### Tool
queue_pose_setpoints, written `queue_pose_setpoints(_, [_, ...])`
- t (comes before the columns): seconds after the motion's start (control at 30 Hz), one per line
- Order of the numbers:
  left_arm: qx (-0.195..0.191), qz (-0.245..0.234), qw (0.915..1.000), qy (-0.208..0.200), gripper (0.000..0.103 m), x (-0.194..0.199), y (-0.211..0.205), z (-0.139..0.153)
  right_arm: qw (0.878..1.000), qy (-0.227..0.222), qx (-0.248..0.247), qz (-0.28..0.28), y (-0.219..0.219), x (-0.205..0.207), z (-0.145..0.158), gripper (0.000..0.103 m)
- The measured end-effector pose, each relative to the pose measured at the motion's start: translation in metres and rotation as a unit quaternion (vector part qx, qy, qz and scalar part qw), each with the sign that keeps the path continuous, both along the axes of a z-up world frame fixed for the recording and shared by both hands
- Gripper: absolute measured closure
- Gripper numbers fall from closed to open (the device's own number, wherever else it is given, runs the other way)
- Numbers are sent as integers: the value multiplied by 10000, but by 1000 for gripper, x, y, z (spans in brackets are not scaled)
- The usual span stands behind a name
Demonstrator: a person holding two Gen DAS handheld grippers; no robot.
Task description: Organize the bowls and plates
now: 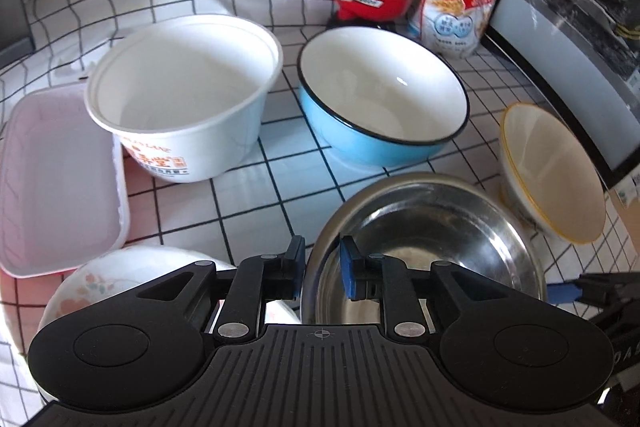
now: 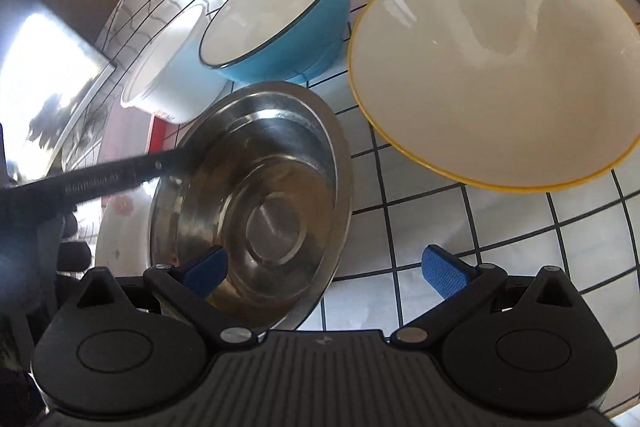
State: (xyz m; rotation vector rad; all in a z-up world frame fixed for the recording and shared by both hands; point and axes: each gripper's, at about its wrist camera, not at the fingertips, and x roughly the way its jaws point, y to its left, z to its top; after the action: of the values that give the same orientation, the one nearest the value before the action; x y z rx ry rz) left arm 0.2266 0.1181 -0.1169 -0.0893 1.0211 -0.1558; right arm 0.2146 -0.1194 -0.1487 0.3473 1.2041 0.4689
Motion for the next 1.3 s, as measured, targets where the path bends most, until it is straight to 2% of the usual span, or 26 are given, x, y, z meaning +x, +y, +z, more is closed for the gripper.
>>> queue_pose_setpoints(0.17, [-17, -87, 9999, 97, 75, 6, -3, -8, 9979, -96, -460, 445, 17, 3, 3, 0])
queue_pose_setpoints(0.23, [-13, -86, 9998, 172, 74, 8, -4, -12, 9983, -168, -423, 355, 18, 3, 3, 2])
queue_pose_setpoints(0.27, [3, -95, 9998, 198, 74, 9, -5, -13, 9988, -206, -394, 225, 16, 1, 3, 7])
queue_pose_setpoints(0.33, [36, -97, 9997, 211, 74, 9, -6, -13, 9988, -287, -360, 150, 17, -3, 5, 22])
queue_pose_setpoints(0.37, [21, -71, 9997, 241, 74, 8, -5, -13, 9986, -348, -353, 191, 21, -4, 6, 36])
queue_pose_setpoints(0.4, [-5, -44, 9996, 269, 74, 8, -5, -13, 9983, -407, -350, 230, 23, -5, 8, 45])
queue_pose_setpoints(0.43, [-54, -20, 9996, 291, 74, 8, -5, -13, 9980, -452, -341, 266, 25, -5, 9, 47])
queue_pose_setpoints(0.5, [-139, 84, 9994, 295, 75, 6, -4, -13, 9975, -482, -448, 252, 28, -5, 10, 47])
queue_pose_setpoints(0.6, [-68, 342, 9986, 395, 74, 6, -4, -12, 9970, -525, -489, 277, 31, -6, 14, 49])
queue_pose_setpoints(0.73, [30, 475, 9985, 288, 74, -6, -6, -3, 9944, -839, -539, 353, 32, -14, 32, 48])
queue_pose_setpoints(0.83, [-228, 777, 9965, 204, 75, -19, 5, 16, 9923, -1105, -383, 409, 33, -16, 53, 48])
queue_pose_setpoints(0.93, [-549, 1078, 9926, -138, 75, -35, 21, 41, 9873, -1456, -269, 568, 40, -20, 72, 48])
queue_pose_setpoints(1.03, [-546, 1290, 9894, -391, 75, -45, 34, 55, 9827, -1625, -257, 846, 58, -17, 77, 48])
queue_pose_setpoints(1.13, [-522, 1662, 9838, -429, 75, -59, 54, 51, 9795, -1629, -246, 1158, 81, -15, 73, 47])
queue_pose_setpoints(1.3, [-453, 2349, 9706, -261, 75, -90, 89, 34, 9718, -1444, -225, 1851, 130, -18, 58, 47])
